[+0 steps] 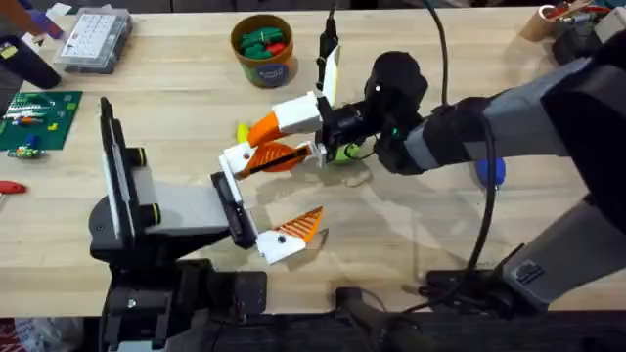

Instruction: Pick up the gripper from the table and insert it into the empty holder that is missing its gripper. Then pick up a screw, insert it into the mounting hole, and use the screwdriver to tighten it. Finally, clean up the table by picking up the vegetable and placing it into the bucket.

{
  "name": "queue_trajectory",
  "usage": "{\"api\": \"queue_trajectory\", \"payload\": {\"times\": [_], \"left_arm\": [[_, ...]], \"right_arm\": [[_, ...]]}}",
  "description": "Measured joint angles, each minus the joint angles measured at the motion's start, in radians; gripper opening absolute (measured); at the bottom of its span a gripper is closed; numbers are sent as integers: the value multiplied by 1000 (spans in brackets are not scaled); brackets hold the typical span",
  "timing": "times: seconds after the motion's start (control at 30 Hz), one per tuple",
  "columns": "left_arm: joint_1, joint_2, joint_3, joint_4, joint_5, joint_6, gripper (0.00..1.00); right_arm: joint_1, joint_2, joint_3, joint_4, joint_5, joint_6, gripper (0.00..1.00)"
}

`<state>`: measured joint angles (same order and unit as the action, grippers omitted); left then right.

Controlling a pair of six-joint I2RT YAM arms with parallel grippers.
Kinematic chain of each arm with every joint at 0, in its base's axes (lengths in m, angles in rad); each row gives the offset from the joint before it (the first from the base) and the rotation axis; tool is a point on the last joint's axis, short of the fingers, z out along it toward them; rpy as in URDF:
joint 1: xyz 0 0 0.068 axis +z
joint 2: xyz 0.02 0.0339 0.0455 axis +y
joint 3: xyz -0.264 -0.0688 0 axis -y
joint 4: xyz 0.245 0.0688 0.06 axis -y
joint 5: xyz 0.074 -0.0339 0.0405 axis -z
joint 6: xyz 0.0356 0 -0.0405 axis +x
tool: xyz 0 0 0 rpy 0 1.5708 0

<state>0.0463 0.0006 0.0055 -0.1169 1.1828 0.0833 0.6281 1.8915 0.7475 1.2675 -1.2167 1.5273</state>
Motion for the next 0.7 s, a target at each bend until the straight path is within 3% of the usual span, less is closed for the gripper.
{"api": "queue_trajectory", "payload": {"times": [0.57,0.7], "left_arm": [[0,0,0,0,0,0,986],[0,0,0,0,0,0,986]], "right_arm": [[-66,0,0,5,-65,15,997],[-89,0,0,85,-106,49,997]]}}
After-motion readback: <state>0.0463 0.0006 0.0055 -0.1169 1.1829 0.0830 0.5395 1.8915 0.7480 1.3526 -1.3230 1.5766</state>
